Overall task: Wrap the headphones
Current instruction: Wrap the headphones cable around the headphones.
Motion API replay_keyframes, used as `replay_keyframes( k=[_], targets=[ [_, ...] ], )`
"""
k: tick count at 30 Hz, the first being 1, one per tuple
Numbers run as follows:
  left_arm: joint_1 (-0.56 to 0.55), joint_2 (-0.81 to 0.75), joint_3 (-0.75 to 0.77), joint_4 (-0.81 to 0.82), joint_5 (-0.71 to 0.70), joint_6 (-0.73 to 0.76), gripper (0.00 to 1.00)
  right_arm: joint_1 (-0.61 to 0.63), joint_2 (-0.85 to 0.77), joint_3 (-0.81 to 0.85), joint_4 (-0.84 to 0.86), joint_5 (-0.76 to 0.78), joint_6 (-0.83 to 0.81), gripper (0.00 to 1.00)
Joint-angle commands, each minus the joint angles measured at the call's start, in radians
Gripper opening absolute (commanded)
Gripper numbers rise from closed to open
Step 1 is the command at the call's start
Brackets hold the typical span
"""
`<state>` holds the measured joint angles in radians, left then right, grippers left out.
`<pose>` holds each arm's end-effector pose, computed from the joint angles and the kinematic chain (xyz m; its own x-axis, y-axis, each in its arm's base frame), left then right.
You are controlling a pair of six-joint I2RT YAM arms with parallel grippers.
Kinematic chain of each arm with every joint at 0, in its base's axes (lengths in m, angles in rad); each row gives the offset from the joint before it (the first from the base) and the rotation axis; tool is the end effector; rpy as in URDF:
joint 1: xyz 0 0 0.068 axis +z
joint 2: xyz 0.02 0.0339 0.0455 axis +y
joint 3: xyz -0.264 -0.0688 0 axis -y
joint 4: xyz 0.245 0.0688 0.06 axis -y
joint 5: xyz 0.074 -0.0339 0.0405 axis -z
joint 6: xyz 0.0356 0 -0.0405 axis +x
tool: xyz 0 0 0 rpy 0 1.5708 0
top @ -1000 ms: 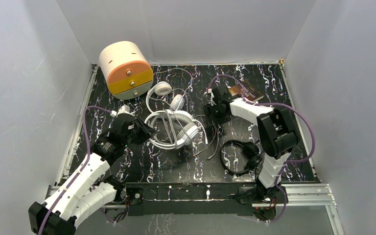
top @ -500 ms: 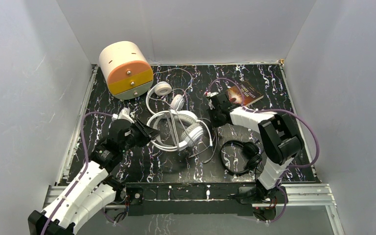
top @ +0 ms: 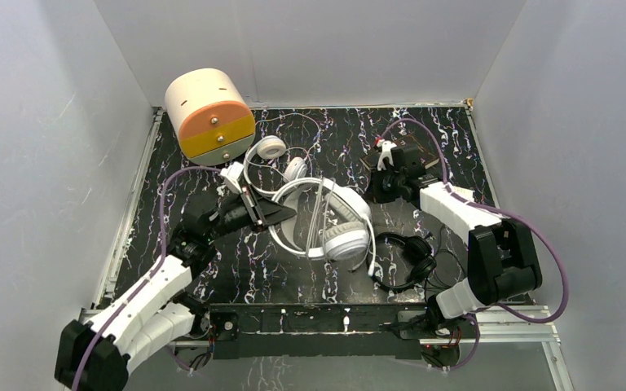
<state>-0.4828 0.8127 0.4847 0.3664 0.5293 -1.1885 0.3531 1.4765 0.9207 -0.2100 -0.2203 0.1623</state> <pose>0.1638 -0.1062 0.2871 -0.7737 -0.4986 -0.3908 0.3478 0.1813 -0.9199 0.2913 0.1156 0.2227 -0.7202 -0.0974 -0.6869 -0.3738 0.8886 0.2659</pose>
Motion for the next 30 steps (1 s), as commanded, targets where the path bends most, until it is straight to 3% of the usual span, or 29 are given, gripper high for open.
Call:
replay_keyframes(
  k=[1,5,8,11,15,20,25,30],
  targets=[
    [-0.001,0.059,0.118,0.060,0.325,0.064,0.00,-0.034,-0.006,0.085,0.028,-0.083,0.005,0.00],
    [-0.023,0.075,0.211,-0.337,0.381,0.395,0.00,-0.061,0.004,0.226,0.008,-0.112,-0.002,0.00],
    [-0.036,0.104,0.269,-0.615,0.324,0.604,0.00,-0.063,0.012,0.345,-0.053,-0.106,-0.018,0.00],
    [-0.040,0.121,0.304,-0.789,0.192,0.765,0.00,-0.062,-0.001,0.410,-0.095,-0.128,-0.025,0.00],
    [-0.043,0.123,0.278,-0.744,0.182,0.816,0.00,-0.062,-0.028,0.435,-0.129,-0.199,-0.025,0.00],
    [-0.043,0.179,0.288,-0.695,0.228,0.806,0.00,-0.063,-0.052,0.497,-0.178,-0.158,-0.030,0.00],
    [-0.044,0.212,0.283,-0.696,0.094,0.773,0.00,-0.062,-0.048,0.645,-0.310,-0.150,-0.017,0.00],
    [-0.043,0.180,0.227,-0.617,-0.121,0.637,0.00,-0.043,-0.017,0.696,-0.458,-0.251,-0.022,0.00]
  ],
)
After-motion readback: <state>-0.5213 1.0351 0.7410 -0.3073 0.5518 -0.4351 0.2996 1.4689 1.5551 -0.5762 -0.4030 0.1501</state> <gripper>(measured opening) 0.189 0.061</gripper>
